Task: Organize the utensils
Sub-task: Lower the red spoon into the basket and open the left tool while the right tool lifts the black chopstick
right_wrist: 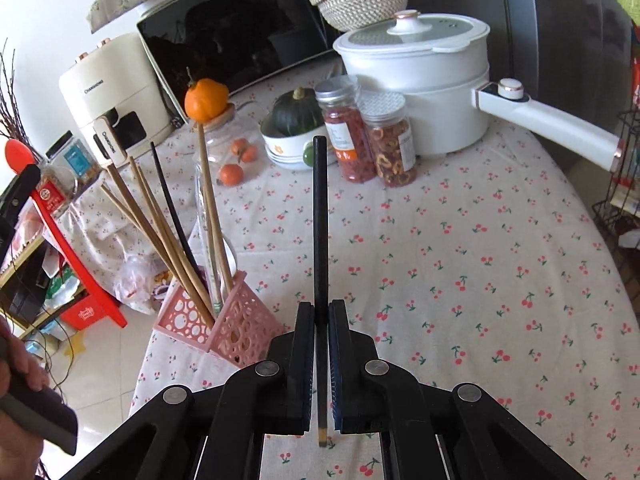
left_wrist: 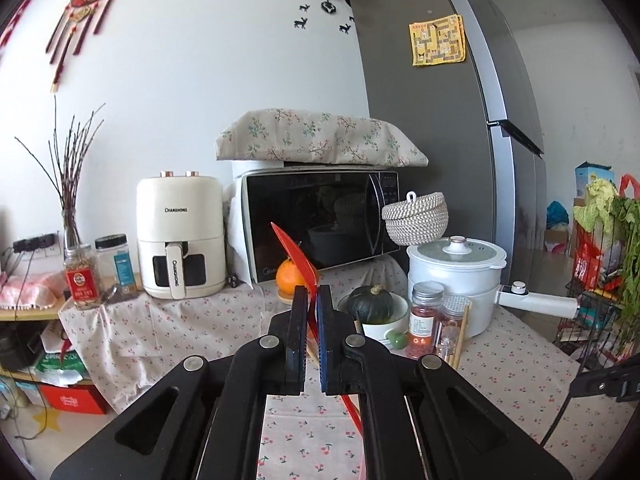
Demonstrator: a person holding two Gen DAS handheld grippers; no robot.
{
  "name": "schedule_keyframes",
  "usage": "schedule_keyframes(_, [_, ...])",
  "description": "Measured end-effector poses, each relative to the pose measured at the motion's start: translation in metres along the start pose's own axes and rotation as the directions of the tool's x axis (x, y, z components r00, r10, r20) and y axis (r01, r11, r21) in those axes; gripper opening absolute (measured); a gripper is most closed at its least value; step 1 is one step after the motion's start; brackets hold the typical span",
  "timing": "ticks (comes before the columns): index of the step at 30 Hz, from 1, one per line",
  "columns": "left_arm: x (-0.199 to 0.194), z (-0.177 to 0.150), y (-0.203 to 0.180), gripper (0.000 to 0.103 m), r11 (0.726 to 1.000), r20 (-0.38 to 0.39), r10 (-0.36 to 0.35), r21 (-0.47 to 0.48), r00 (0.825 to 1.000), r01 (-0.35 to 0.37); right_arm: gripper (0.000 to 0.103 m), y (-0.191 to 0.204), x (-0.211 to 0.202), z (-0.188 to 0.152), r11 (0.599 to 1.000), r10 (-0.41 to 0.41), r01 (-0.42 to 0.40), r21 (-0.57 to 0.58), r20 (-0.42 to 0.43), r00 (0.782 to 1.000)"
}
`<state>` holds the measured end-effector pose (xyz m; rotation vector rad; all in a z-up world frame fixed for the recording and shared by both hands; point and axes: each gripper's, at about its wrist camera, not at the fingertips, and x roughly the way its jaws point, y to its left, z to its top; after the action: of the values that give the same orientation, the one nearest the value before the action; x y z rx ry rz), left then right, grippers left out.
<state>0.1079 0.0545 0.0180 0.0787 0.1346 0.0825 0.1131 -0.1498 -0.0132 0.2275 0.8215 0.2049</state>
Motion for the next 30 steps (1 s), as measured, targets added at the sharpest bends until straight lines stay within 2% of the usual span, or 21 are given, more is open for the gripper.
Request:
schedule_keyframes(3, [0.012,-0.010,-0.014,0.004,0.998,0.007,0.015,0.055,1.000,-0.015,0.005,-0.007,-0.010,0.004,1.000,0.002,-0.002,0.019,0.026,1.000])
schedule_keyframes(7, [0.023,-0.023,-0.024,0.004,0.997,-0.005,0.017,0.073,1.000,-0.017,0.005,-0.011,-0.018,0.007,1.000,0.010,-0.011,0.028,0.041,0.999])
schedule_keyframes(14, [0.033,-0.045,-0.040,0.004,0.988,-0.008,0.016,0.154,1.000,-0.015,0.005,-0.009,-0.025,0.006,1.000,0.000,0.000,0.000,0.028,1.000])
schedule_keyframes(17, [0.036,-0.052,-0.042,0.004,0.987,-0.027,0.004,0.162,1.000,0.000,0.005,-0.010,-0.027,0.005,1.000,-0.002,0.002,-0.001,0.030,1.000])
schedule_keyframes(19, [0.038,-0.056,-0.043,0.004,0.987,-0.048,-0.005,0.161,0.999,0.013,0.005,-0.011,-0.029,0.006,1.000,-0.003,0.003,0.006,0.030,1.000])
schedule_keyframes(21, [0.040,-0.059,-0.043,0.005,0.987,-0.085,-0.044,0.153,0.995,0.057,0.005,-0.012,-0.030,0.006,1.000,-0.002,0.002,0.013,0.032,0.999])
schedule_keyframes(24, [0.043,-0.060,-0.046,0.007,0.980,-0.192,-0.111,0.140,0.975,0.139,0.005,-0.011,-0.033,0.006,1.000,-0.002,0.002,0.020,0.033,0.999])
schedule_keyframes(25, [0.042,-0.059,-0.047,0.010,0.979,-0.221,-0.120,0.135,0.968,0.153,0.005,-0.010,-0.034,0.006,1.000,0.000,-0.001,0.022,0.033,0.999])
schedule_keyframes(27, [0.036,-0.056,-0.045,0.023,0.978,-0.264,-0.144,0.111,0.954,0.178,0.005,-0.009,-0.037,0.006,1.000,0.004,-0.005,0.025,0.036,0.999])
schedule_keyframes(29, [0.029,-0.052,-0.039,0.059,0.981,-0.297,-0.153,0.069,0.943,0.181,0.005,-0.006,-0.041,0.006,1.000,0.010,-0.011,0.028,0.043,0.999])
schedule_keyframes(30, [0.026,-0.050,-0.035,0.063,0.984,-0.312,-0.154,0.041,0.938,0.176,0.005,-0.005,-0.044,0.006,0.999,0.015,-0.016,0.030,0.048,0.999])
